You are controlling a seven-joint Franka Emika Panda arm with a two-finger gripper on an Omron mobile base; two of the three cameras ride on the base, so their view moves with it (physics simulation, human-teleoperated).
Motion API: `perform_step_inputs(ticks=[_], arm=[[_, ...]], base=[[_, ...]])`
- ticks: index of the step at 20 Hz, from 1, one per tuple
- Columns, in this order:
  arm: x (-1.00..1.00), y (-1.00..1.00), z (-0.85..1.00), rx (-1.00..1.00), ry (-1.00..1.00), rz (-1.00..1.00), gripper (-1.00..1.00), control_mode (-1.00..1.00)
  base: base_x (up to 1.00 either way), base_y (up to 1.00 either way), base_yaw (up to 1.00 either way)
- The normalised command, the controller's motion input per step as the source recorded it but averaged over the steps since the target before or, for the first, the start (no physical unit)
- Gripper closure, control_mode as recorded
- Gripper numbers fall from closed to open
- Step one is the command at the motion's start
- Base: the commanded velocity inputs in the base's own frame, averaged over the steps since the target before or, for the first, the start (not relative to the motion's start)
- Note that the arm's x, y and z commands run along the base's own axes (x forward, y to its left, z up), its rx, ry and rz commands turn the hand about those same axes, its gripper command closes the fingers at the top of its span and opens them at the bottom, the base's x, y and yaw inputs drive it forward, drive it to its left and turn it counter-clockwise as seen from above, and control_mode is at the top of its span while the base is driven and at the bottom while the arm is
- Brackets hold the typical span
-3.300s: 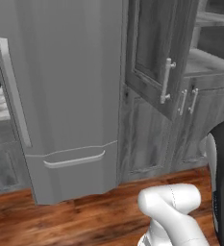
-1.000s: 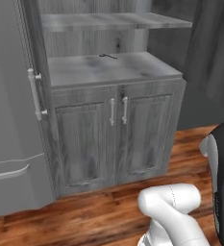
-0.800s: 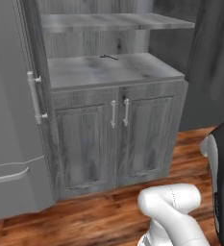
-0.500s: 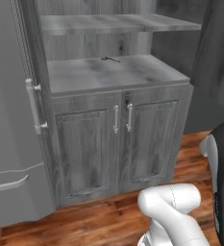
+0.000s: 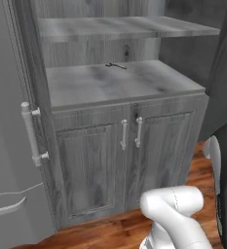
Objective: Pick the honey bottle and bar from the counter and place them in the cabinets closest to them.
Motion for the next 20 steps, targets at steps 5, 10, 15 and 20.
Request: perform_step_inputs(ticks=[5, 10, 15, 20], arm=[[0.0, 0.0, 0.0, 0.0, 0.0, 0.0, 1.0, 1.0], [0.0, 0.0, 0.0, 0.0, 0.0, 0.0, 1.0, 1.0], [0.0, 0.0, 0.0, 0.0, 0.0, 0.0, 1.0, 1.0], [0.03, -0.02, 0.05, 0.01, -0.01, 0.0, 1.0, -1.0]], base=[[0.65, 0.0, -0.04], [0.65, 0.0, -0.04], [0.47, 0.0, -0.03], [0.0, 0.0, 0.0]])
